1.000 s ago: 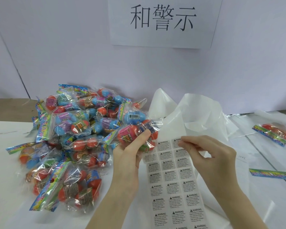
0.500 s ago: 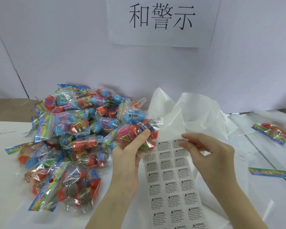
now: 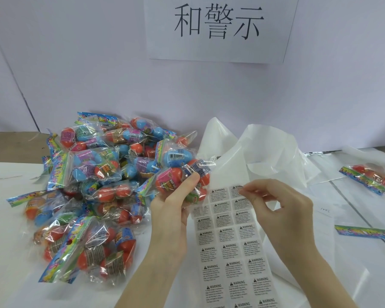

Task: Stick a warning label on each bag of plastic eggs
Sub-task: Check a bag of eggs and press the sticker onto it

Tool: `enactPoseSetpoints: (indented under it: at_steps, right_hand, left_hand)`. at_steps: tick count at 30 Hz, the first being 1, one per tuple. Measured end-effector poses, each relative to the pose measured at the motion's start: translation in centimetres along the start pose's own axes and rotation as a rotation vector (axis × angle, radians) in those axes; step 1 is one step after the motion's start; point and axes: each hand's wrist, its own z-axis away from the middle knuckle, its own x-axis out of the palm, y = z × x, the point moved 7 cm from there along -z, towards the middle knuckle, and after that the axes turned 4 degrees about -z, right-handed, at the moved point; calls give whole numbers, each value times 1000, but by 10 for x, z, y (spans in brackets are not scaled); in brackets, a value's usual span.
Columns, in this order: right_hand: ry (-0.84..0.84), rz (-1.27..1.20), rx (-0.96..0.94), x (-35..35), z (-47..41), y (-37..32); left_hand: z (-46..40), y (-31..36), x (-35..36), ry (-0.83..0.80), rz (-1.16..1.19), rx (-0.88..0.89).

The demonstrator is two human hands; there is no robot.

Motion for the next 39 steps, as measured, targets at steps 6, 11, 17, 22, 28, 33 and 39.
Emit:
enactPoseSetpoints:
  at_steps: [6,11,17,22,28,33,39]
  right_hand:
    - [-70,101,-144,9,1,-12]
    - [-214,-318,81,14,3,-10]
    - [-236,-626,258,19,3,-10]
    - [-171,-622,235,17,0,-20]
    - [-112,-932,396,12,0,-5]
    - [-55,-933,469,8,-2,1]
    - [-100,-999,575,10,-1,4]
  left_hand:
    - [1,-2,-5,99,-12,12]
    - [-3,0,-14,181,-41,42]
    - [2,14,-5,37,-190,172]
    - [13,21,18,-295,-285,259]
    - [15,19,22,-416,-355,229]
    - [17,15,22,-435,-400,183]
    - [20,15,24,-462,-376,159]
